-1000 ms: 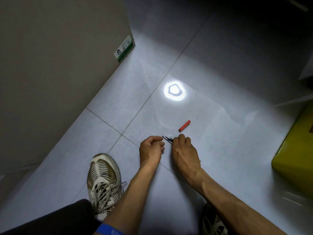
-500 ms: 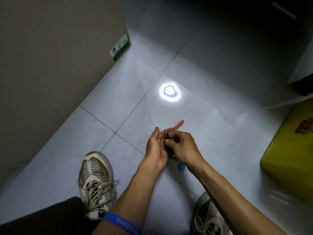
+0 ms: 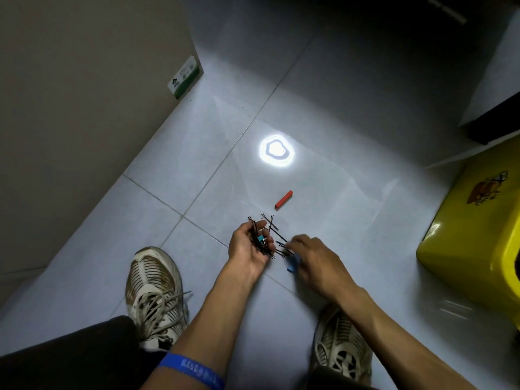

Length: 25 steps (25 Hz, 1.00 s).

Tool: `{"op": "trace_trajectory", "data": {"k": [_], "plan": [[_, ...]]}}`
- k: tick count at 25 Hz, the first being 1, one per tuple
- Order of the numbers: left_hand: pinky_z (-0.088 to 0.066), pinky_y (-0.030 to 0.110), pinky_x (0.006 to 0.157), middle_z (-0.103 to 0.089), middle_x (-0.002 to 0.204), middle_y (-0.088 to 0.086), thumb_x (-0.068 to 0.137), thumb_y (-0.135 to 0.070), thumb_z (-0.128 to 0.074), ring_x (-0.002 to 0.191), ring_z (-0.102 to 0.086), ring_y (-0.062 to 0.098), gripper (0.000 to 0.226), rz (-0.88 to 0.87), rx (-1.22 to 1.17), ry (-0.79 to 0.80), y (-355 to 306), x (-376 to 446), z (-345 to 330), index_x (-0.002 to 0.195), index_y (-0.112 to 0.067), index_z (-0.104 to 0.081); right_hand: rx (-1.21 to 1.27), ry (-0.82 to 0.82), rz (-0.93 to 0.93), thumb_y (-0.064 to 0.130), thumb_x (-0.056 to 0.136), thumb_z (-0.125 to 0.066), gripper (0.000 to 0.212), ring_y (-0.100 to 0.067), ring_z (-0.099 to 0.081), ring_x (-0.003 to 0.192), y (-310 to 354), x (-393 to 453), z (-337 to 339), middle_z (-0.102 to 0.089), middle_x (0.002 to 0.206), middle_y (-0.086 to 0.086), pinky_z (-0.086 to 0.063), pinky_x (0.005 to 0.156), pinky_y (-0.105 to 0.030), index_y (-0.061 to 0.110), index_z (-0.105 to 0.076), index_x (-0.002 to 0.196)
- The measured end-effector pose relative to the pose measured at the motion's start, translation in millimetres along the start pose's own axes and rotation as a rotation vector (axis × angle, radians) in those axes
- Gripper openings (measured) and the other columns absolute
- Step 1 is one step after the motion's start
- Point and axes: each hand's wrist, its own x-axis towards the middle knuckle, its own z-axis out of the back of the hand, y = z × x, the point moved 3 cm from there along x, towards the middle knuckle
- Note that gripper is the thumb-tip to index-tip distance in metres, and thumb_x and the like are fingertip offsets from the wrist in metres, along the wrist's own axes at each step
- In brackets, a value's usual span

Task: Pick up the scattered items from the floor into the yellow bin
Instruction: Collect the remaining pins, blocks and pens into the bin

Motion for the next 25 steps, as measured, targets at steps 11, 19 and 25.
{"op": "trace_trajectory", "data": {"k": [11, 19, 25], "plan": [[-0.052, 0.034, 0.064, -0.061, 0.063, 0.009, 0.100, -0.036, -0.044, 0.058, -0.062, 0.022, 0.040, -0.052, -0.147, 0.060, 7, 6, 9, 0.081, -0.006, -0.063, 0.391, -0.217, -0.082, 0.038, 0.084, -0.067, 0.020, -0.012, -0.058, 0.080, 30, 22, 7, -0.062, 0.092, 0.007, -0.049, 0.072, -0.032, 0.022, -0.066, 0.096], [-0.044, 0.028, 0.056, -0.061, 0.066, 0.007, 0.099, -0.035, -0.043, 0.062, -0.056, 0.020, 0.037, -0.103, -0.036, -0.046, -9, 9, 27, 0.087, -0.007, -0.063, 0.052, -0.043, -0.310, 0.041, 0.079, -0.063, 0.051, -0.025, -0.048, 0.103, 10, 15, -35, -0.045, 0.116, -0.004, -0.042, 0.073, -0.032, 0.017, -0.047, 0.120], [-0.047, 0.029, 0.059, -0.061, 0.071, 0.008, 0.099, -0.036, -0.047, 0.064, -0.058, 0.021, 0.037, -0.130, -0.027, -0.097, -22, 12, 41, 0.090, -0.005, -0.064, -0.113, -0.186, -0.091, 0.042, 0.080, -0.066, 0.049, -0.027, -0.052, 0.094, 24, 74, -17, -0.055, 0.115, -0.006, -0.043, 0.074, -0.035, 0.016, -0.054, 0.120]]}}
